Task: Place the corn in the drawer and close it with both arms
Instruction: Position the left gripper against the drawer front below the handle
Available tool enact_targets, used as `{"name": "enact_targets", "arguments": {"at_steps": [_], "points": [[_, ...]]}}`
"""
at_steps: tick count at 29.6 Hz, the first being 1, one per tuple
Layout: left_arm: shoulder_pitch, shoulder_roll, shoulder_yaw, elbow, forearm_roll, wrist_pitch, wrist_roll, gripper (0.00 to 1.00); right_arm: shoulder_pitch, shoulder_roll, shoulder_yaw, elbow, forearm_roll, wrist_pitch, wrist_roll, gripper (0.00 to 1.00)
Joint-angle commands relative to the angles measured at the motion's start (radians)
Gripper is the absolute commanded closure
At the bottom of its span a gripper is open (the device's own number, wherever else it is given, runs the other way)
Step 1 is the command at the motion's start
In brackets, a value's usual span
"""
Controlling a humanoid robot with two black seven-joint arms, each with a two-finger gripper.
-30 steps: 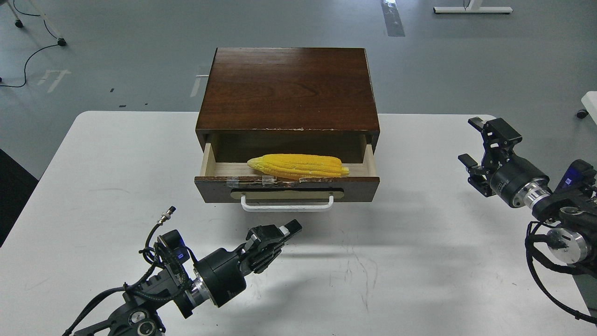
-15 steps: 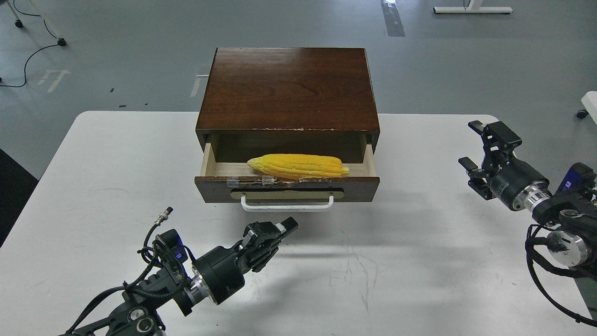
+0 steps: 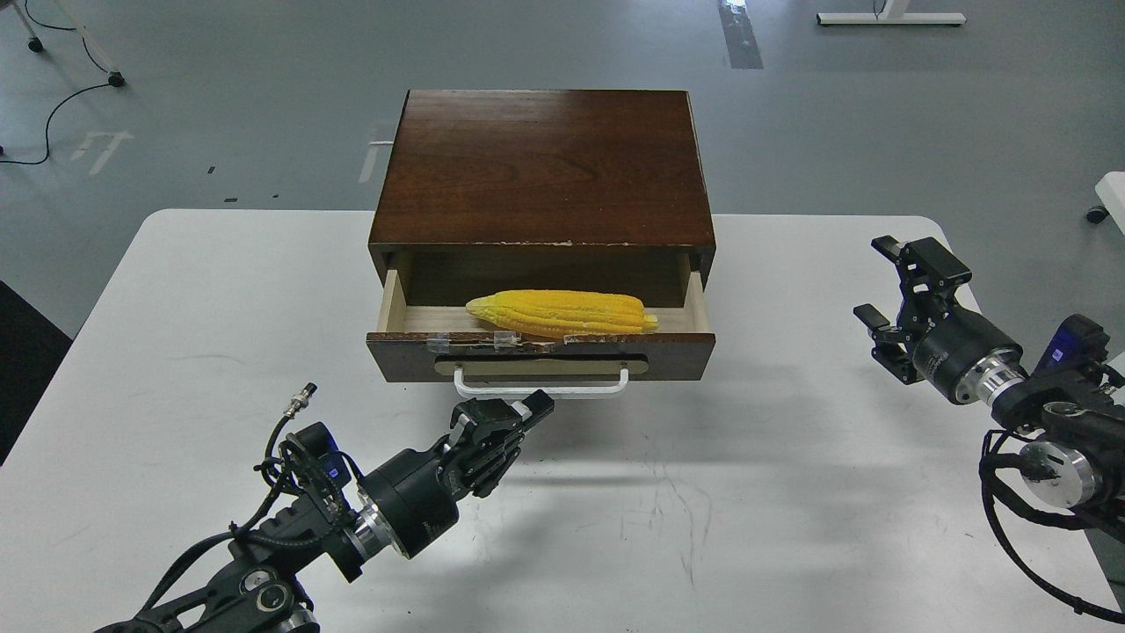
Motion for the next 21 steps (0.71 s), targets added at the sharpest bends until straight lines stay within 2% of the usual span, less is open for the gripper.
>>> {"name": "enact_targets", "arguments": {"at_steps": [1,21], "points": [[0.0,0.001,0.0,0.004,-0.003,-0.004,0.001,1.0,0.0,0.0,0.0,0.0,0.0,0.0,0.0,0.01],[-0.002,0.002,0.0,0.0,-0.003,-0.012,-0.003,1.0,-0.009,0.0,0.0,0.0,0.0,0.0,0.0,0.01]]}}
